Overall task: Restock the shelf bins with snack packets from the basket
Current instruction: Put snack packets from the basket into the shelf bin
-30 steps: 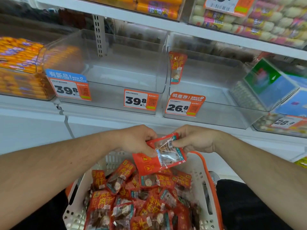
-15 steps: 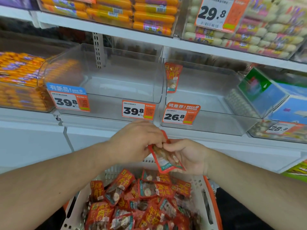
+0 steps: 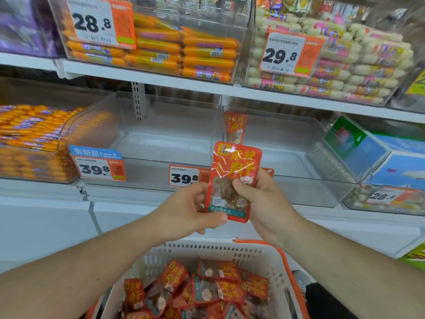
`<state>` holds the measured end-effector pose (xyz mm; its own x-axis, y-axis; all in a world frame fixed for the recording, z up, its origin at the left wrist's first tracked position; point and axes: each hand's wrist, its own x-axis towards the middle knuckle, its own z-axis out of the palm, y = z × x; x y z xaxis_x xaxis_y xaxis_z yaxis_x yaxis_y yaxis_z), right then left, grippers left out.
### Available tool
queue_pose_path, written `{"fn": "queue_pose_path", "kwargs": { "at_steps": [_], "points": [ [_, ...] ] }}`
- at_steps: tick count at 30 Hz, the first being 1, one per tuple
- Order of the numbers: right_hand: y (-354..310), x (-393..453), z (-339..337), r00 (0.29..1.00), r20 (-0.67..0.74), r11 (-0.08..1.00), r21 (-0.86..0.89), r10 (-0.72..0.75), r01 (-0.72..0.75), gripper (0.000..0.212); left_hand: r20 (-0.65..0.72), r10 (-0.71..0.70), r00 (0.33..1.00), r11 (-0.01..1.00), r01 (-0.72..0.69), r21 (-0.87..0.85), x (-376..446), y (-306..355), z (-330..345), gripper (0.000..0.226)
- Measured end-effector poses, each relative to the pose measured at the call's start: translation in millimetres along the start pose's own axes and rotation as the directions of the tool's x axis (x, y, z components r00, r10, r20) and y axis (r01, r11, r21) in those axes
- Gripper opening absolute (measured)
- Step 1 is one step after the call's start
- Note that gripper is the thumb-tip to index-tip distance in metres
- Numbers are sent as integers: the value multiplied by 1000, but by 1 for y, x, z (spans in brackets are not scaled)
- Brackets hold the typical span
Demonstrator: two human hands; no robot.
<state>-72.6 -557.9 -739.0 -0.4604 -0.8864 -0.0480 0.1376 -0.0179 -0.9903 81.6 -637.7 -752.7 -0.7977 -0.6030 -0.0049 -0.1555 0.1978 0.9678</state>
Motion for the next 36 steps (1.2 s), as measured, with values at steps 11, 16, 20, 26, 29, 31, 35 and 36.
{"fn": "queue_pose_path", "kwargs": {
  "at_steps": [11,16,20,26,29,31,35,36],
  "points": [
    [-15,11,-6,997,-47,996,-71,59,-62,17,-50,127,991,988,-122,92,18,13,-1,15],
    [-42,30,-32,967,-16,965,73,255,-253,18,-300,280,912,939,-195,284,52,29,-16,37],
    [-62,63,-60,959,-110,963,97,261,-251,17,-371,272,888,863,-54,503,106,41,-26,15],
    [-66,133,-79,953,-233,972,-88,192,-217,20,-242,235,941,810,-52,584,166,30,-25,64],
    [-58,165,-82,953,-283,916,-342,112,-210,14,-245,277,929,842,-112,528,178,19,-26,65],
    [-55,185,-79,960,-271,884,-430,68,-184,16,-224,263,938,875,-134,466,182,14,-27,67],
    [-44,219,-70,966,-257,892,-435,10,-125,16,-200,237,951,908,-143,393,186,9,-26,79],
    [-42,224,-67,968,-250,898,-423,10,-119,13,-203,230,952,913,-139,384,186,9,-25,84]
  ]
}}
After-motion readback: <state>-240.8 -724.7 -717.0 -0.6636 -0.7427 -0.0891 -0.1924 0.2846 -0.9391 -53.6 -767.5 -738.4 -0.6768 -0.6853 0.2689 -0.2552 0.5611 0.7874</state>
